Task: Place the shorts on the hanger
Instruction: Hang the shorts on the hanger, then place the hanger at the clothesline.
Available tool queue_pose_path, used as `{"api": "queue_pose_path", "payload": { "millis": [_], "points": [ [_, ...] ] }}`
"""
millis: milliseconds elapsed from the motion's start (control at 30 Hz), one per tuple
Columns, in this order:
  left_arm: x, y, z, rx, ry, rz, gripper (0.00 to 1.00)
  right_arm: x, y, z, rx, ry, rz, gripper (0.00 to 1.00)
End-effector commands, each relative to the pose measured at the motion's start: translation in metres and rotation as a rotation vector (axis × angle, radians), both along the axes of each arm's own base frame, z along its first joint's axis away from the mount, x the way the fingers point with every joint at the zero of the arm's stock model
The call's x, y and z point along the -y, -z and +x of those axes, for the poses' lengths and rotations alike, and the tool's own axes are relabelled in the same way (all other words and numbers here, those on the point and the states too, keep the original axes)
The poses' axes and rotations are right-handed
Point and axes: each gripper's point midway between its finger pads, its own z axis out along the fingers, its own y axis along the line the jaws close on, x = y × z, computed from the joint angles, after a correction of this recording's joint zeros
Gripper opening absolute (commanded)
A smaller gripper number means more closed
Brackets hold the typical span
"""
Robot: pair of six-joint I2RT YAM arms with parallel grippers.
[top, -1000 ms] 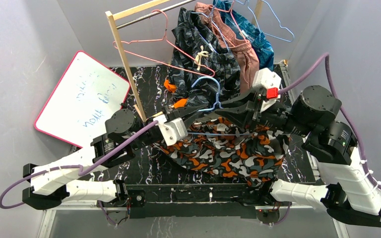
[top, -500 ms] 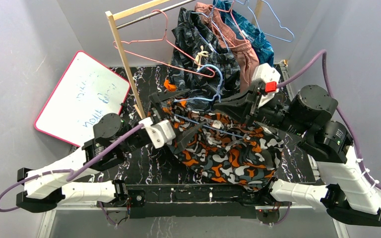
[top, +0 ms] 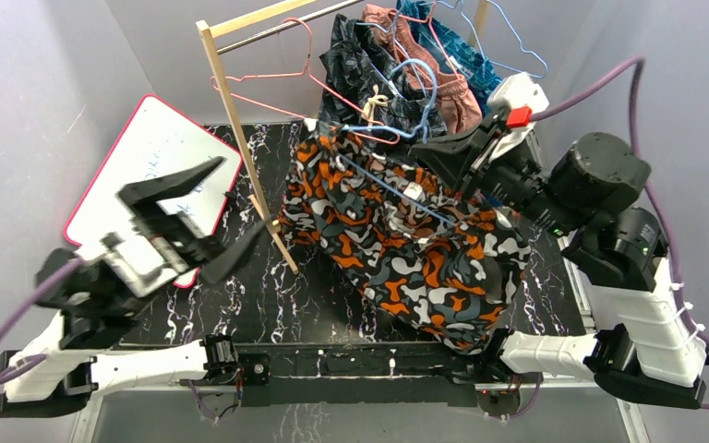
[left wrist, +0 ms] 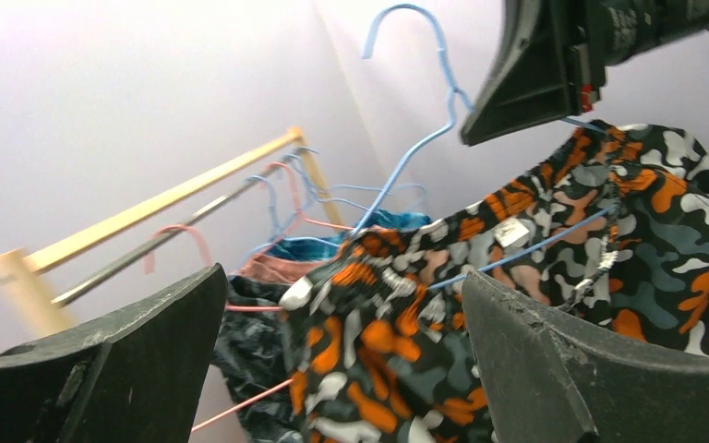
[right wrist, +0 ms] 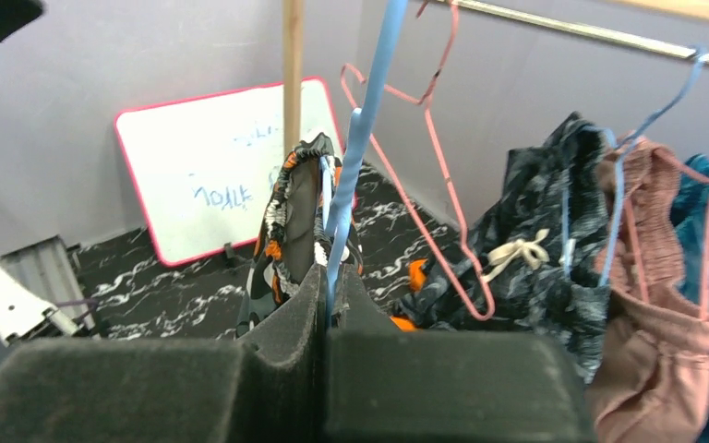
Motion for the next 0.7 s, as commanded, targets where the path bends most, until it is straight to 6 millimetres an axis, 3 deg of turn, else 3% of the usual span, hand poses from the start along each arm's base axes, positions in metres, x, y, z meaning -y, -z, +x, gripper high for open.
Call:
{"api": "queue_pose_path", "payload": {
  "millis": [0, 100, 267, 500, 667],
  "points": [
    [-0.052, -0.011, 0.002, -0.022, -0.095, -0.119, 0.98, 0.053, -0.076, -0.011, 0.141, 0.112, 0.153, 0.0],
    [-0.065, -0.003, 0.005, -0.031, -0.139, -0.127, 0.98, 0.071, -0.094, -0.019, 0.168, 0.132, 0.196, 0.0],
    [-0.067, 0.014, 0.012, -0.056, -0.179, -0.109, 0.98, 0.077, -0.093, -0.019, 0.163, 0.154, 0.185, 0.0],
    [-0.063, 0.031, 0.016, -0.091, -0.192, -0.083, 0.98, 0.035, -0.062, -0.017, 0.104, 0.029, 0.089, 0.0],
    [-0.065, 0.029, 0.014, -0.106, -0.172, -0.114, 0.98, 0.011, -0.054, -0.019, 0.072, -0.055, 0.075, 0.0]
  ]
}}
